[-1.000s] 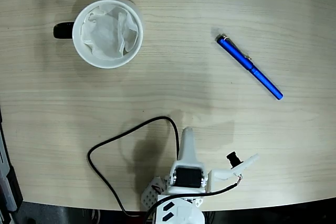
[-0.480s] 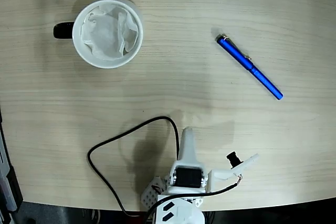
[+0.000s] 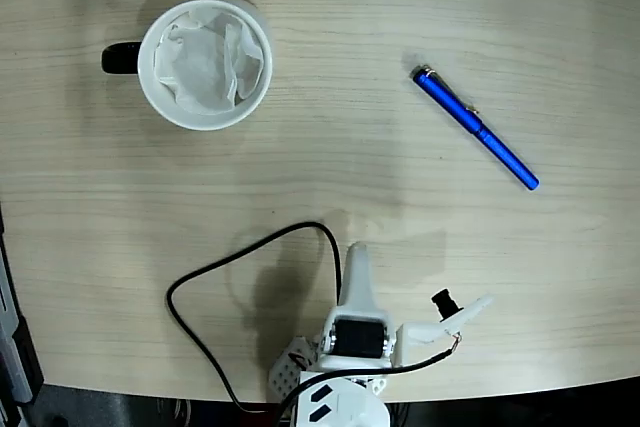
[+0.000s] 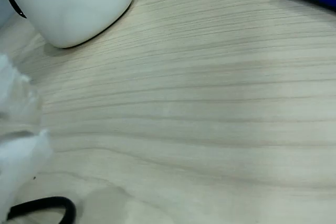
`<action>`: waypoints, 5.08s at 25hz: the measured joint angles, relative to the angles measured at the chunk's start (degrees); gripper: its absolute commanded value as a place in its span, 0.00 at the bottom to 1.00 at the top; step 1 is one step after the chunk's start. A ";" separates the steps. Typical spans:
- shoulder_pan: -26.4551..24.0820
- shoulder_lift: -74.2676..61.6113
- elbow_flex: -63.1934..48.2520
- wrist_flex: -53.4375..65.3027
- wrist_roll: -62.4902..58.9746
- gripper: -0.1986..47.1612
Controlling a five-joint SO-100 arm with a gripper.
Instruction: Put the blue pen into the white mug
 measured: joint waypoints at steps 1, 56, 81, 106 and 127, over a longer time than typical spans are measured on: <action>0.00 0.00 0.00 0.00 0.00 0.00; 7.73 -80.24 -54.49 -13.36 17.84 0.19; 13.45 -115.84 -76.90 -13.54 27.51 0.43; 11.95 -124.10 -79.63 -13.97 28.74 0.03; 12.74 -107.31 -79.72 -14.41 30.59 0.00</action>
